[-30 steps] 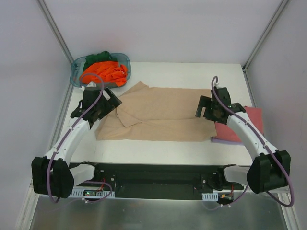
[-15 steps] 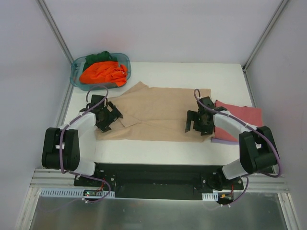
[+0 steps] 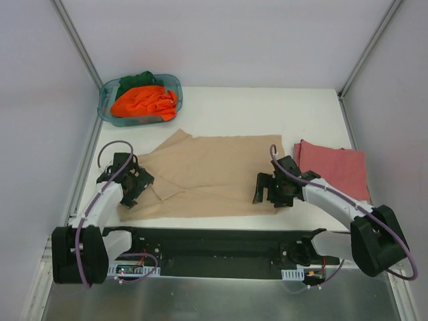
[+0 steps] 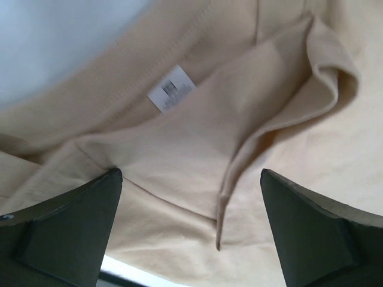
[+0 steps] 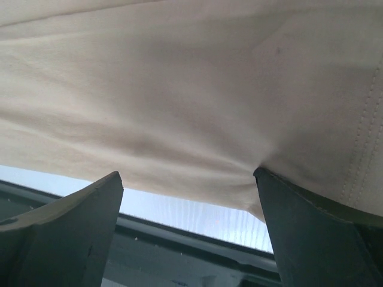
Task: Fold and stack the t-shirts
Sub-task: Fold the flattened tshirt in 1/3 of the way, then grap the side of the flattened tshirt furthest away from the robot with both arms
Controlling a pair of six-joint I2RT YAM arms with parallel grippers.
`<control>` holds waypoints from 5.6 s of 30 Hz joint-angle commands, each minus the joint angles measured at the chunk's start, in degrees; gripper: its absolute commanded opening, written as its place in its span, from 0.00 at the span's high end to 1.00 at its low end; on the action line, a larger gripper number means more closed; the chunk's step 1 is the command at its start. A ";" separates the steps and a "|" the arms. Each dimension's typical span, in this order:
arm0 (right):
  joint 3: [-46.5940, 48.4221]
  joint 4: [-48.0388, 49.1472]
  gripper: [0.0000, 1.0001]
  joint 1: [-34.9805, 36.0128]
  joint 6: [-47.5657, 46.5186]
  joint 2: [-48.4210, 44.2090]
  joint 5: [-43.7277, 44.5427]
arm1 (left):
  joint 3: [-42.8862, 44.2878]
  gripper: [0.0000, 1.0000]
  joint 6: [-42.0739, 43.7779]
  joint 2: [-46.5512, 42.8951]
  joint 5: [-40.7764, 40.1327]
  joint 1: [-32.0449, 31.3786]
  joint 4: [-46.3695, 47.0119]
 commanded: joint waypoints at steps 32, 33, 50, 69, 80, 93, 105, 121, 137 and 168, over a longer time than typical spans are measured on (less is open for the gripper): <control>-5.23 -6.25 0.04 2.33 5.85 -14.35 7.06 | -2.20 0.55 -5.57 -6.81 10.10 -15.67 -5.94; -5.23 -6.25 0.04 2.33 5.76 -14.35 7.24 | -2.02 0.59 -5.13 -6.11 10.45 -15.76 -5.94; -4.61 -7.92 0.04 1.01 5.23 -14.61 8.03 | 12.21 1.00 6.29 9.34 12.91 -20.32 -3.74; -4.44 -9.42 0.04 -2.86 3.47 -14.26 8.03 | 32.60 0.53 17.02 31.95 20.30 -28.24 -2.34; -4.17 -9.59 0.04 -3.12 1.72 -15.05 10.76 | 47.44 0.01 23.25 32.64 -1.76 -26.40 -5.23; -3.38 -9.42 0.04 -3.21 -0.04 -14.35 12.42 | 64.16 0.26 29.24 53.30 -4.40 -19.63 -7.87; -4.87 -9.51 0.04 -3.56 0.14 -13.03 12.51 | 67.94 0.65 29.41 62.36 -2.64 -17.60 -8.14; -6.72 -12.76 0.04 -4.52 2.86 -14.61 14.80 | 70.40 1.00 32.84 55.68 -21.45 -17.17 -6.82; -6.19 -13.29 0.04 -5.14 2.42 -13.73 15.24 | 71.02 1.00 52.61 57.09 -8.55 -16.55 6.70; -7.86 -11.97 0.04 -5.23 -0.13 -18.92 10.84 | 27.27 1.00 22.13 15.79 -5.11 -30.60 2.76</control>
